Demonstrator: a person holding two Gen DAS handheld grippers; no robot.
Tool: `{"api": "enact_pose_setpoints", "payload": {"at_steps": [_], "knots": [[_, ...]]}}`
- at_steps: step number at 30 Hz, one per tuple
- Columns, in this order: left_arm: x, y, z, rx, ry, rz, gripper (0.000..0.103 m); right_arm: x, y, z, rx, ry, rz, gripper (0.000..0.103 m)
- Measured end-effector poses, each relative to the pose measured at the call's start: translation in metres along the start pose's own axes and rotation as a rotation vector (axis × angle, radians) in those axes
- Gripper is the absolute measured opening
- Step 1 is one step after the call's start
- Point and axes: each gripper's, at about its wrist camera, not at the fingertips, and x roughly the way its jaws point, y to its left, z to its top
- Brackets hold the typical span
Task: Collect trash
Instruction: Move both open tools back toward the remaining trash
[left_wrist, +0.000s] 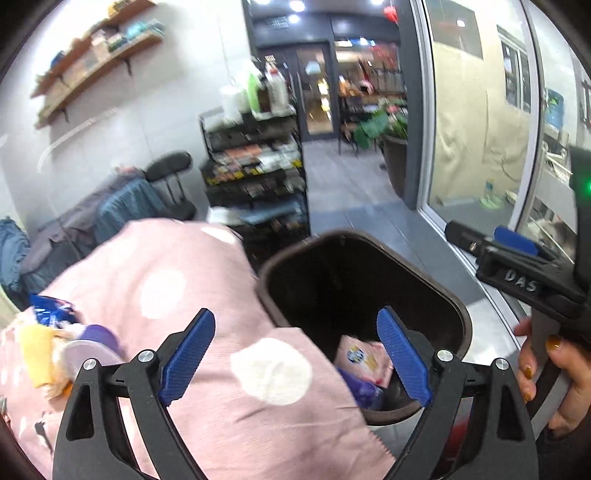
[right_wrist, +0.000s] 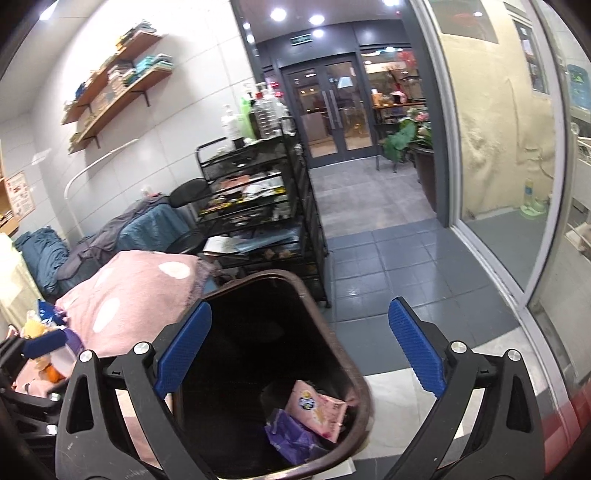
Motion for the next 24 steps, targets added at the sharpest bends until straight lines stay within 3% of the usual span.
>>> {"api": "enact_pose_setpoints", "payload": {"at_steps": [9,24], "knots": [[-0.037,0.039,-0.014,-0.074,-0.097,0.103,0.092,0.000,0.038,-0.002,-0.047,0.011,0.080,0.097],[-0.071,0.136,-0.073,-0.225,-0.039,0.305,0.095,0.006,0.147,-0.015,-0.215,0.102,0.346,0.097]]}}
